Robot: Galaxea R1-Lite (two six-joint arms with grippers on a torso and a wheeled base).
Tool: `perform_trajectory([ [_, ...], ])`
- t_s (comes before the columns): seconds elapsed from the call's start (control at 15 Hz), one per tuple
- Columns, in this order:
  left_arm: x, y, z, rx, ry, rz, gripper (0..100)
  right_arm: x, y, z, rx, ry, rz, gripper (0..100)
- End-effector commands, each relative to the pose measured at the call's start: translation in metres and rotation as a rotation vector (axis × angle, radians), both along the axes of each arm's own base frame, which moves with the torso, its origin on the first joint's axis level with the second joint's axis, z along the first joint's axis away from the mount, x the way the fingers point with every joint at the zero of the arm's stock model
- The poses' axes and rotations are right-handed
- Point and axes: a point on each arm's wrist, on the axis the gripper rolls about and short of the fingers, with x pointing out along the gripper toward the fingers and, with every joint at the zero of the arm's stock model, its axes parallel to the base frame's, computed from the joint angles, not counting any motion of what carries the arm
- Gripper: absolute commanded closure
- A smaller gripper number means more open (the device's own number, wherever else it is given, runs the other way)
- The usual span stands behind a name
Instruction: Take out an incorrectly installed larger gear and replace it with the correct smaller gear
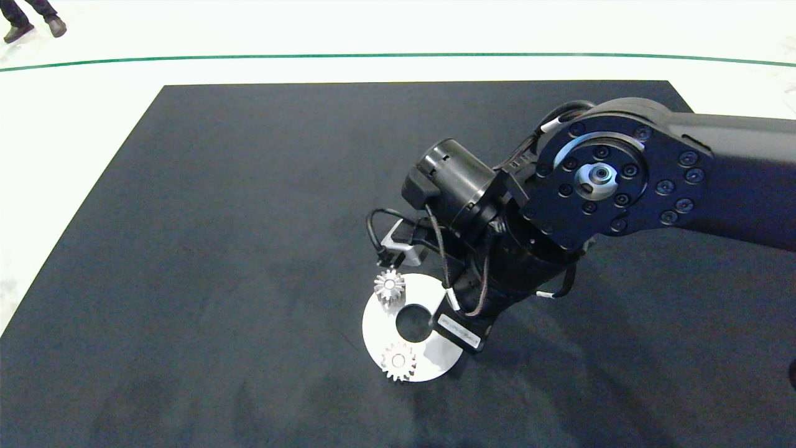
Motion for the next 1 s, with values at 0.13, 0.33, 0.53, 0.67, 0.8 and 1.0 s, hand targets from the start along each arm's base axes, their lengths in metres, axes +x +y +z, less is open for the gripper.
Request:
perform_trajectory([
  [0.13,0.0001,0.0,-0.0006,0.002,0.007,-0.001,0,0.0015,0.0009,-0.0038,-0.013,0.007,-0.001,75],
  [0.33,-0.0005,0.0,-0.0006,0.002,0.006,-0.001,0,0.0032,-0.0016,-0.0026,-0.012,0.004,-0.008,75],
  [0.53,-0.0005,0.0,-0.0006,0.002,0.006,0.001,0,0.0042,-0.0022,-0.003,-0.029,-0.012,-0.022,75],
  [0.67,-0.001,0.0001,-0.0006,0.002,0.004,0.002,0,0.0038,-0.0027,-0.0019,-0.027,-0.015,-0.022,75],
  [0.8,-0.001,0.0001,-0.0006,0.002,0.004,0.002,0,0.0038,-0.0027,-0.0019,-0.027,-0.015,-0.022,75],
  [1.0,-0.0016,0.0001,-0.0006,0.002,0.003,0.002,0,0.0049,-0.0023,-0.0036,-0.023,-0.011,-0.041,75],
])
